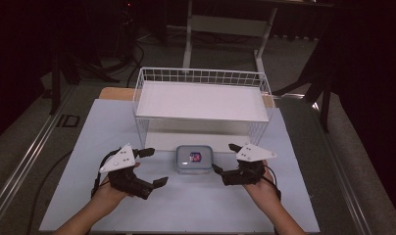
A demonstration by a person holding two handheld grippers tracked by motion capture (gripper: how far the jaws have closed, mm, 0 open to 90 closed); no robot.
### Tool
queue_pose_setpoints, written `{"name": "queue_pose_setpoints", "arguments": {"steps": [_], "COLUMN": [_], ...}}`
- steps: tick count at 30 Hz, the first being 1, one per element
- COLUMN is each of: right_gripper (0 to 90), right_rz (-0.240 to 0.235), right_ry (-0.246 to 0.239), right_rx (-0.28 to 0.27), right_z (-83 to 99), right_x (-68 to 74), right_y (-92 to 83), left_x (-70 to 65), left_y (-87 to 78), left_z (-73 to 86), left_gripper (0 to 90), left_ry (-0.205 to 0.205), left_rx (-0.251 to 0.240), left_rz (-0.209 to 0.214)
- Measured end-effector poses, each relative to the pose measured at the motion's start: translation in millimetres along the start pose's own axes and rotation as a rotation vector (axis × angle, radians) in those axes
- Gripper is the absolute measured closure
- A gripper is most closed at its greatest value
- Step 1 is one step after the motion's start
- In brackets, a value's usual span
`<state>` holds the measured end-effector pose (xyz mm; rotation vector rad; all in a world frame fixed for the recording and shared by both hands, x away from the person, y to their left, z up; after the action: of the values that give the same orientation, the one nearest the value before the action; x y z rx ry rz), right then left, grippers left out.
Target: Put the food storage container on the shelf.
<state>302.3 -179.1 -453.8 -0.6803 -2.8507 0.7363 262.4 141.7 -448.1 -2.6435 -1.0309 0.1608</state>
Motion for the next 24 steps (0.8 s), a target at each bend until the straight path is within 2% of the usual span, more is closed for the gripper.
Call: {"name": "queue_pose_setpoints", "arguments": {"steps": [3,4,5,6,7,8,10,12,13,14,16,21,24], "right_gripper": [14.4,15.9,20.7,21.0,21.6,21.5,21.3,19.7,19.6,19.0,15.5,12.5,11.8], "right_rz": [-0.013,-0.022,-0.033,-0.070,-0.096,-0.085,-0.015,-0.028,-0.011,0.006,0.005,-0.012,-0.047], "right_ry": [0.009,0.004,0.021,0.062,0.080,0.078,0.049,0.099,0.121,0.154,0.201,0.292,0.369], "right_rx": [0.015,0.016,0.013,0.028,0.029,0.018,0.052,0.032,0.028,0.043,0.041,0.050,0.056], "right_z": [-1.8,-2.9,-3.2,-2.8,-2.2,-1.1,1.1,3.5,4.6,5.4,7.5,13.4,16.9], "right_x": [-1.8,-3.3,-6.6,-9.4,-12.5,-14.2,-17.9,-22.1,-24.2,-25.9,-30.0,-40.1,-45.2], "right_y": [1.9,3.6,8.3,11.3,13.9,16.2,21.5,24.8,26.2,27.4,29.2,32.5,35.0], "left_x": [0.0,0.3,0.4,1.0,1.5,2.1,5.1,9.0,10.6,11.9,14.7,24.2,24.7], "left_y": [3.1,11.4,15.8,20.2,24.4,28.9,38.4,46.7,50.5,53.9,60.8,77.1,84.4], "left_z": [-1.9,-4.9,-5.5,-5.8,-5.5,-4.8,-2.5,0.8,2.5,4.1,7.2,15.2,18.3], "left_gripper": [1.8,1.8,1.7,1.7,1.7,1.7,1.7,1.6,1.7,1.7,1.7,1.6,1.7], "left_ry": [-0.001,-0.012,-0.020,-0.024,-0.027,-0.032,-0.061,-0.093,-0.107,-0.105,-0.117,-0.217,-0.220], "left_rx": [0.003,0.013,0.023,0.035,0.043,0.056,0.084,0.103,0.112,0.122,0.138,0.177,0.194], "left_rz": [-0.005,-0.006,0.001,0.008,0.007,0.009,0.011,0.007,0.001,-0.014,-0.029,-0.022,-0.030]}}
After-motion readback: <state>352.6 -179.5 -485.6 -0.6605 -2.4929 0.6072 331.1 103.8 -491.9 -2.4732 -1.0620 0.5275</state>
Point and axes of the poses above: each handheld gripper's, and its own axes: y roughly forward along the jaws, z roughly out of its underside, x roughly to its left, the point moved 2 cm from there along y, roughly forward along the jaws, and after that the axes turned 12 degrees about -z, right-handed, at the moved point
